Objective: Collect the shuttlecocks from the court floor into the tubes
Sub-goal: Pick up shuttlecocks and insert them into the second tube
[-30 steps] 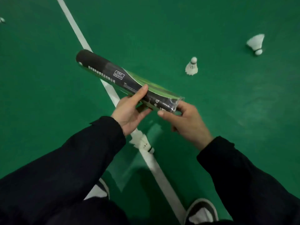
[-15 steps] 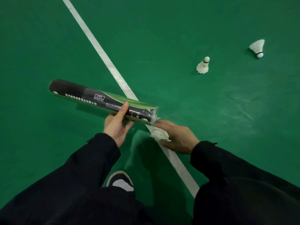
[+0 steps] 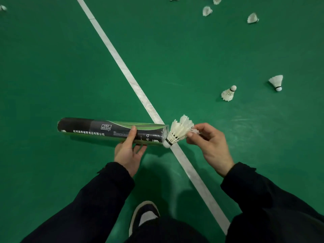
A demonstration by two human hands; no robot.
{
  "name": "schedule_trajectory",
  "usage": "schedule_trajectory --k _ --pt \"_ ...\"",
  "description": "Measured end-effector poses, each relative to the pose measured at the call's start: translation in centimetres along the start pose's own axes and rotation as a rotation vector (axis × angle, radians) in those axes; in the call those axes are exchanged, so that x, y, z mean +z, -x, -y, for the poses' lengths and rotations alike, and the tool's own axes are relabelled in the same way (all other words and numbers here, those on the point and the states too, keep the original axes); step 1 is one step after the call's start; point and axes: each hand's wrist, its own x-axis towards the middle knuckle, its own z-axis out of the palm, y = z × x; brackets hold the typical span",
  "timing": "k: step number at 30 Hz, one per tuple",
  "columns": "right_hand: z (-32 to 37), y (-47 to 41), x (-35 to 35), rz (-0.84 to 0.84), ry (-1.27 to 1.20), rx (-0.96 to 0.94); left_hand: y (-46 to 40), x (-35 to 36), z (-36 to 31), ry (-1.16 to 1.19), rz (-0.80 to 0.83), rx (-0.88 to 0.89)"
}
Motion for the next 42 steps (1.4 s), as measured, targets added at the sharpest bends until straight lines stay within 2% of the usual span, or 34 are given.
schedule_trajectory --k 3,6,8,13,22,27,30,33,36,39,42 --pt "1.6 0.1 0.9 -0.038 -0.015 -0.043 -0.2 -0.6 -0.7 0.080 0.011 -0.027" --pt "3.4 -1.0 0.5 -0.042 0.086 -0.101 -0.1 -0.6 -1.6 0.101 0.078 -0.038" --pt "4.3 -2.0 0.7 0.032 0.128 -0.110 0.1 0.1 -2.0 0.134 0.120 -0.040" --pt "5.0 -4.1 3.1 0.356 0.292 -0.028 0.6 1.5 -3.6 0.225 0.133 0.013" --pt "2.0 -7.2 6.4 0.524 0.239 -0.028 0.3 -0.4 -5.1 0.169 -0.013 0.156" --pt "2.0 -7.7 4.6 0.424 0.175 -0.064 0.3 1.7 -4.5 0.145 0.002 0.162" --pt "1.3 -8.0 2.4 0.463 0.195 -0.050 -0.3 4.4 -3.5 0.067 0.051 0.169" --pt "0.3 -8.1 0.6 0.527 0.182 0.059 -0.6 7.8 -2.0 -0.091 0.129 0.204" --pt "0.2 -9.0 -1.1 0.542 0.044 0.161 -0.9 11.4 -0.5 -0.204 0.212 0.206" --pt "0.2 -10.7 -3.4 0.465 -0.097 0.115 -1.9 14.8 0.4 -0.201 0.222 0.193" --pt "-0.8 -12.0 -6.3 0.368 -0.132 0.066 -4.1 17.5 1.3 -0.214 0.245 0.167"
